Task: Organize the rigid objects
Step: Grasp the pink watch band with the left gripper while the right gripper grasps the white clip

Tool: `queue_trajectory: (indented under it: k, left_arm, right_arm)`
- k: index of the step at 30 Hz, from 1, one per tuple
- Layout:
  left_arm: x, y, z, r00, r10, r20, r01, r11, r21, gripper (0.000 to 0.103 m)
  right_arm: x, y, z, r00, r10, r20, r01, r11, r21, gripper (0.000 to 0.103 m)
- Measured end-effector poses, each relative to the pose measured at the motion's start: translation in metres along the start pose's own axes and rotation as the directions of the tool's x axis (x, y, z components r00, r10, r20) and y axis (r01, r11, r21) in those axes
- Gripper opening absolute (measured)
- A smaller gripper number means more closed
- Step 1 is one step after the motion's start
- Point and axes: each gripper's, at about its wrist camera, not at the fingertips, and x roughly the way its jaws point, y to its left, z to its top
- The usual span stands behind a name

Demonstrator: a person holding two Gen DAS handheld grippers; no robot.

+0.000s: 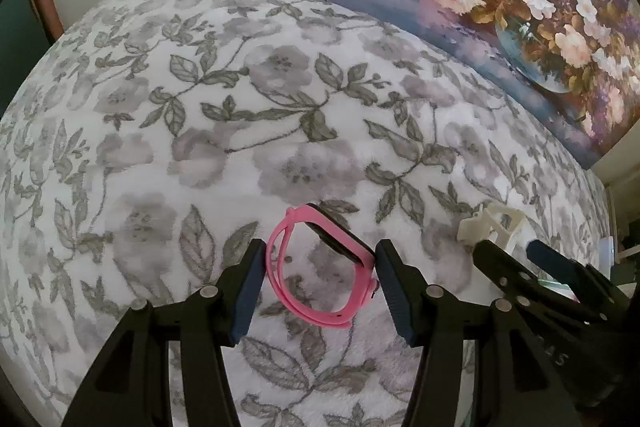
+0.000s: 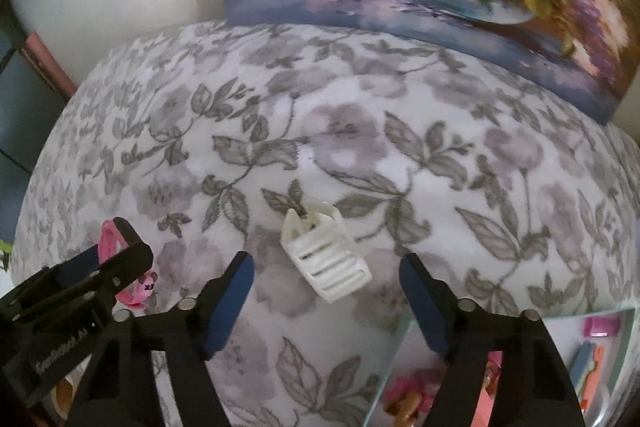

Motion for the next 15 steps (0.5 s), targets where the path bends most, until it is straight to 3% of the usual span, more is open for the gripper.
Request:
queue_trajectory:
  k: [6,15]
  left_arm:
    - [0.007,-0.003,-0.002,1.0,-0.001,-0.017,0.001,1.0,0.012,0.058]
    - [-0.002,-0.003,-0.002,1.0,0.018,-0.009,-0.018,1.0,0.021,0.058]
  right_arm:
    - [0.011,0.003,0.007,1.0,-0.017,-0.026,0.016,0.999,-0.03,0.045]
    - [-0.004,-0.004,-0.001,1.0,0.019,-0.003,-0.019,1.0,0.008,0.036]
